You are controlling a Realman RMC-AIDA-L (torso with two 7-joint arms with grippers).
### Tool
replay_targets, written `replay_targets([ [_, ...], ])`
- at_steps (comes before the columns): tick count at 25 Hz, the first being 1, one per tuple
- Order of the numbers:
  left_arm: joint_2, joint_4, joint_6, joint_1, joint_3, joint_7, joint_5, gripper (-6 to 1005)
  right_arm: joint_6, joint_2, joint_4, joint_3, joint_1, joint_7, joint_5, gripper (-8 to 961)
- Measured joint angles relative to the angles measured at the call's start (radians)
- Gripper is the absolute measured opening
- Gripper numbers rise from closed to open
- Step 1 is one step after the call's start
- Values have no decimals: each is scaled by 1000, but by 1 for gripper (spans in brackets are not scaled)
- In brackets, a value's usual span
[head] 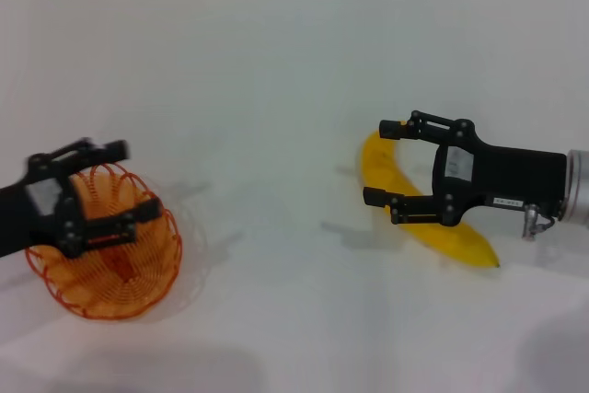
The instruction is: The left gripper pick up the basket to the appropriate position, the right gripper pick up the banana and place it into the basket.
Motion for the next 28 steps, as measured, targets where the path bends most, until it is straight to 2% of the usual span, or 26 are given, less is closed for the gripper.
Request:
replay_targets([
  [2,-1,-6,-13,-16,9,-9,20,873,0,0,4,-2,7,0,-1,879],
  [14,-3,-8,-22,-5,2,-10,16,852,0,1,6,-2,8,0,0,879],
  [18,11,14,-10,-31,5,-134,-2,845,0,1,5,0,6,0,0,879],
  [20,40,66,0,-68,14,-289,-8,842,0,1,2,2,6,0,2,879],
  [23,112,175,23,-127,79,-546,1,837,0,1,3,2,11,0,3,879],
  [26,197,234,36,-164,235,-750,7,832,0,1,6,0,23,0,4,879],
  [28,240,245,38,-182,348,-815,11,829,0,1,6,0,30,0,4,879],
])
